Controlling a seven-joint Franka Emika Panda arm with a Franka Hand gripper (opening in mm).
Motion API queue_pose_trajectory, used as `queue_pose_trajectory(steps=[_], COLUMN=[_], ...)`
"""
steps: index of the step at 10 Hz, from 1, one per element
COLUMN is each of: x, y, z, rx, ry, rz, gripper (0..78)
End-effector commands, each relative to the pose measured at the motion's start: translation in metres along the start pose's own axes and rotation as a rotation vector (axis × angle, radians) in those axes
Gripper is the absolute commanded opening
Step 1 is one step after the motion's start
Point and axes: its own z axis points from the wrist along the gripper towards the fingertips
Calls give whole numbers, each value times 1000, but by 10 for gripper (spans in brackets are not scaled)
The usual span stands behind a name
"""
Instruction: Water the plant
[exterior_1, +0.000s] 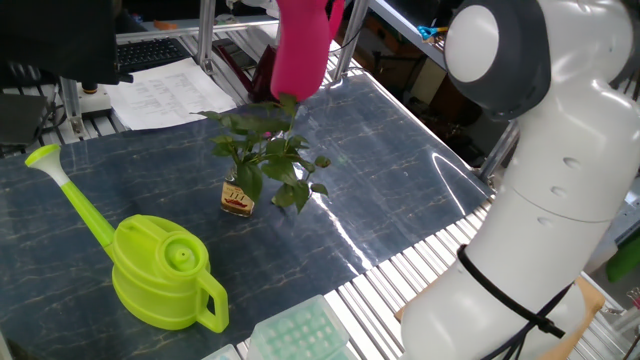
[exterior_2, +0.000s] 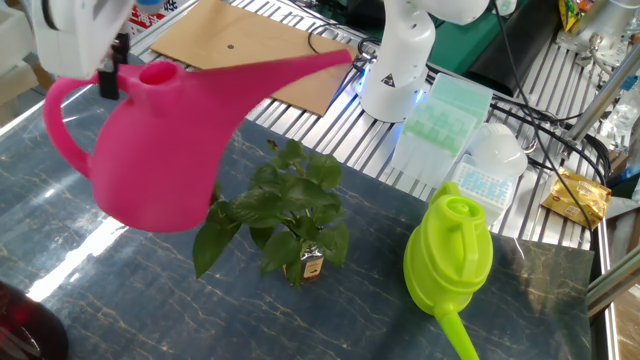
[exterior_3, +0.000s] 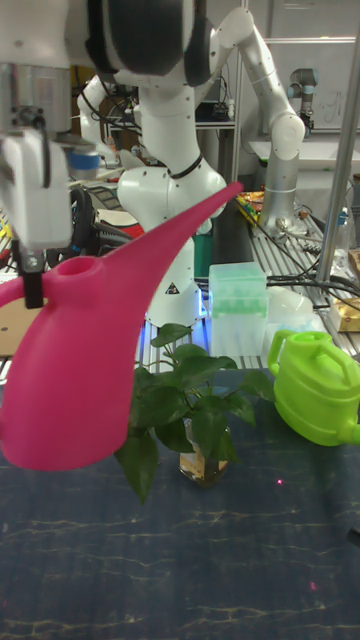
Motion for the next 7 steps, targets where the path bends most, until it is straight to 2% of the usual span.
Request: queue_pose_trajectory(steps=[1,2,3,4,6,7], x=[37,48,51,70,85,99], y=[20,23,24,28,30,31], z=[-28,-35,-37,-48,-56,-62], rx=[27,24,23,27,35,35], ry=[3,13,15,14,20,27], rz=[60,75,80,98,115,132], gripper=[12,12,12,12,12,12])
